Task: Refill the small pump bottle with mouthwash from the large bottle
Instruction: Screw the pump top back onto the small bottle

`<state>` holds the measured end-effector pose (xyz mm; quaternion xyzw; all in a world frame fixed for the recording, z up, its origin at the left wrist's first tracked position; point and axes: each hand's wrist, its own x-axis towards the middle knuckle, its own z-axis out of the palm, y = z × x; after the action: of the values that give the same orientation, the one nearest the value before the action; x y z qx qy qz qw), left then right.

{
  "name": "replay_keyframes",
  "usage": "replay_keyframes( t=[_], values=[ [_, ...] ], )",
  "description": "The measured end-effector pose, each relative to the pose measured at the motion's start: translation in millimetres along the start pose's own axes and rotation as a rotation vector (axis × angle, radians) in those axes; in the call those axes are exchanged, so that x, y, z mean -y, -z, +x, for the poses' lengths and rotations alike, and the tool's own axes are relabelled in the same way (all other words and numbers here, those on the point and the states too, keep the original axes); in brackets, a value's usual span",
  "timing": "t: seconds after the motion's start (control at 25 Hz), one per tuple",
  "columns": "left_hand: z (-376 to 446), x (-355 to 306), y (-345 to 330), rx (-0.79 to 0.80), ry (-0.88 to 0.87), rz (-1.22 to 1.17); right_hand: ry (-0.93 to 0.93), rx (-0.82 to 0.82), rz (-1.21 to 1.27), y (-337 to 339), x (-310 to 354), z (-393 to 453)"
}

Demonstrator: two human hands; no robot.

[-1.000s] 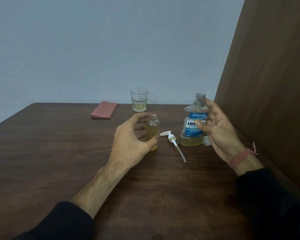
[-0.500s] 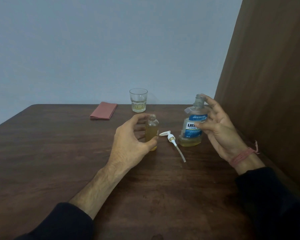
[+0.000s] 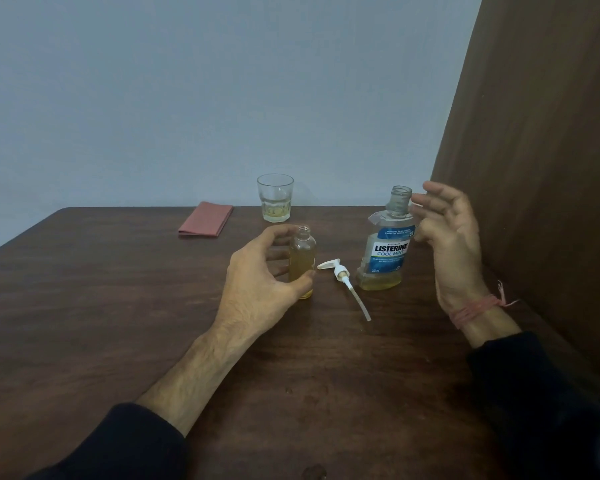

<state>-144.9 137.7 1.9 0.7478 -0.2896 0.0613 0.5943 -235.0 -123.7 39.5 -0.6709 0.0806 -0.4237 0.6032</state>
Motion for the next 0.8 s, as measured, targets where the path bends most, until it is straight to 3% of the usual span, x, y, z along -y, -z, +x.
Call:
replay_keyframes(
  t=[0.12, 0.32, 0.48, 0.6, 0.8],
  values=[
    [1, 2, 0, -0.001, -0.008, 0.009, 0.152, -0.095, -0.094, -4, 4, -7],
    [2, 7, -2, -0.015, -0.018, 0.008, 0.599, -0.232, -0.448, -13, 15, -22],
    [2, 7, -1, -0.011, -0.03, 0.042, 0.792, -0.053, -0.524, -31, 19, -39],
    [2, 6, -1, -0.023, -0.037, 0.051, 0.754, 0.16, -0.544, -39, 17, -50],
    [1, 5, 0, -0.023, -0.062, 0.083, 0.537, 0.369, -0.842, -43, 12, -53]
  ],
)
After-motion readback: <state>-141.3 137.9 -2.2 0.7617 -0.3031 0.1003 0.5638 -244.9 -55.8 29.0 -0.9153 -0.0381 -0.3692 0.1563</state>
